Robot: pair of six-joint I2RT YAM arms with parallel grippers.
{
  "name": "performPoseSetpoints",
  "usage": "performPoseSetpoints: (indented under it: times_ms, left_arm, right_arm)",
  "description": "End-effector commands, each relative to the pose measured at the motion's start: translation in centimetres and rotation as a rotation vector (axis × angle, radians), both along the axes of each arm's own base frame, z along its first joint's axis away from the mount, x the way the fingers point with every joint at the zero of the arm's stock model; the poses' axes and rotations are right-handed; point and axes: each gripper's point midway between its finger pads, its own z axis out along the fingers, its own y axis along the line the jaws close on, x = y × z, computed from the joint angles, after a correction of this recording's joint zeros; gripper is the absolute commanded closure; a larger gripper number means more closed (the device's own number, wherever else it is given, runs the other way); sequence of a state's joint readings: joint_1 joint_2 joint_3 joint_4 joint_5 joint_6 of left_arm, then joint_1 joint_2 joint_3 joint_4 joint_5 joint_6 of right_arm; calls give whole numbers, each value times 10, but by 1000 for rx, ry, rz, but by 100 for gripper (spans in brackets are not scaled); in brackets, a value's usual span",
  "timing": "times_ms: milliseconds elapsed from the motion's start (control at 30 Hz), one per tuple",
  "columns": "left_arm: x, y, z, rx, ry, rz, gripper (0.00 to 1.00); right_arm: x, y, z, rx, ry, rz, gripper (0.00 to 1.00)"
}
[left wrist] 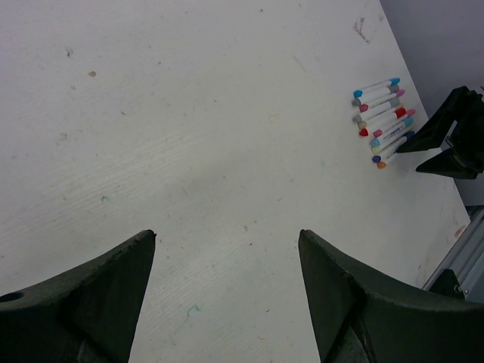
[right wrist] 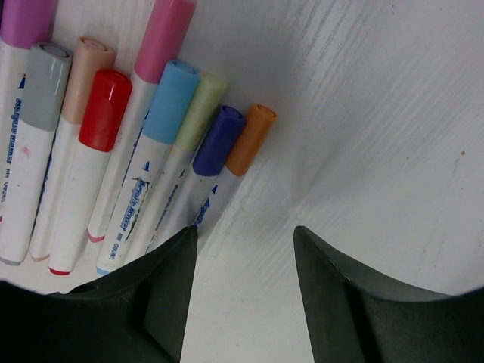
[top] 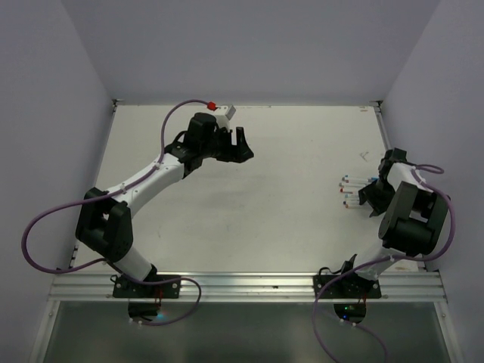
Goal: Open the pen caps
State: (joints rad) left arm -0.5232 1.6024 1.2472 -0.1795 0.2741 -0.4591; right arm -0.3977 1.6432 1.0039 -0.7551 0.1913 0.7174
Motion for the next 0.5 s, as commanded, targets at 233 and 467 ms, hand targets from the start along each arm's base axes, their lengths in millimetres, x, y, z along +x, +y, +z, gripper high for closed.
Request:
performPoseSetpoints:
  times_ms: [233,467]
  left_arm:
    - [0,1,-3,13,-10,-25,20]
    - [-1,0,-6,12,-3,-30,20]
  right_arm:
    - [-1,-10,-12,-31,41,-13,42]
    - [-10,-13,-8,-60,53,11,60]
